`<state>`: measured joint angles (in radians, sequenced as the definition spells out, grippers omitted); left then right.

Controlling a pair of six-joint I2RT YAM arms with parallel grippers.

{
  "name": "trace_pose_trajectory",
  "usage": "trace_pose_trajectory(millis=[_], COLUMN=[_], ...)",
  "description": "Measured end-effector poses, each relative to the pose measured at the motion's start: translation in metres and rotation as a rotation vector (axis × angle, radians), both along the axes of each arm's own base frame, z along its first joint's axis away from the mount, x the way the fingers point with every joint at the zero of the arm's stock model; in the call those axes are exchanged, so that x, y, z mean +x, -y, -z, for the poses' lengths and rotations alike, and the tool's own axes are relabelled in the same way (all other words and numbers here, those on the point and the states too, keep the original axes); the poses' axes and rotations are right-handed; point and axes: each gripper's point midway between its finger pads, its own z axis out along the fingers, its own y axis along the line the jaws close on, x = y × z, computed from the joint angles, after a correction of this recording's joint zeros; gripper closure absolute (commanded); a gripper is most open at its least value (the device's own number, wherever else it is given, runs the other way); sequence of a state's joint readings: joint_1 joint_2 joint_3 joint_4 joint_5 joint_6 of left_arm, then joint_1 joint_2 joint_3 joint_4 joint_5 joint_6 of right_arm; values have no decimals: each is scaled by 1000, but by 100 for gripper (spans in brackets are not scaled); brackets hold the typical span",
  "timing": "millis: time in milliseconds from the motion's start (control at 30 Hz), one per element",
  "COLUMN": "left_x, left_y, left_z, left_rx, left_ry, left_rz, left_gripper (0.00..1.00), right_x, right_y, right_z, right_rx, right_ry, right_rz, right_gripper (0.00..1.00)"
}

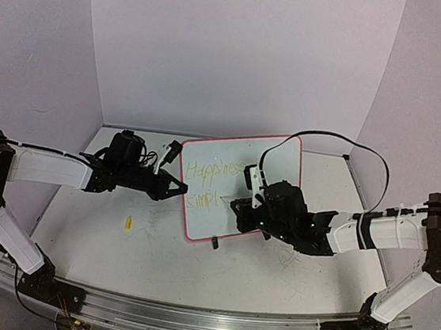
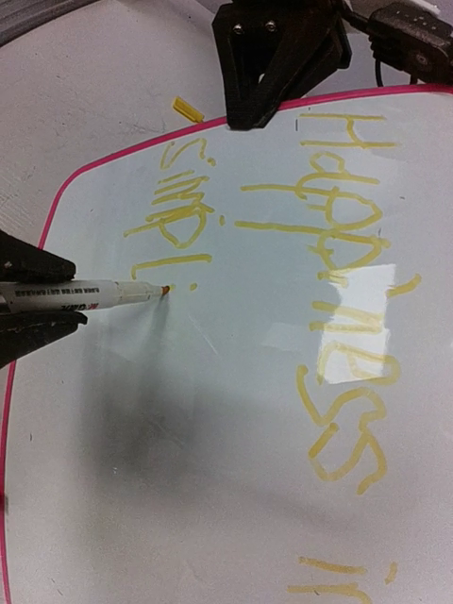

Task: Write a sentence on the whiteboard

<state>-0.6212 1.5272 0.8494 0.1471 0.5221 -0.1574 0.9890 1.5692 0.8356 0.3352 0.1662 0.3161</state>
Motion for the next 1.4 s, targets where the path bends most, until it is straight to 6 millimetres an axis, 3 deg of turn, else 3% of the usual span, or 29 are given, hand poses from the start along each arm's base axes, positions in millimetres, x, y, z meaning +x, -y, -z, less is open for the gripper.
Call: trace_pose_trajectory(millis=[967, 1033, 1233, 1300, 1400], left_x=[0, 0, 0, 0, 0], left_y=[0, 0, 1, 0, 1], left_z=[0, 0, -1, -1, 0], left_rx=[0, 0, -1, -1, -1], left_ry=[0, 0, 2, 1, 1], left_rz=[1, 1, 2, 2, 2], left_gripper=[100, 100, 100, 100, 100], right_x=[-11, -14, -24, -24, -20], right_y=[1, 2, 25, 32, 38], right_z=[11, -1, -72, -83, -82], right_rx=[-15, 8, 135, 142, 106], right_ry=[-51, -43, 88, 120, 144], right_rz=[-20, -35, -30, -20, -3], right_gripper=[100, 100, 100, 100, 100])
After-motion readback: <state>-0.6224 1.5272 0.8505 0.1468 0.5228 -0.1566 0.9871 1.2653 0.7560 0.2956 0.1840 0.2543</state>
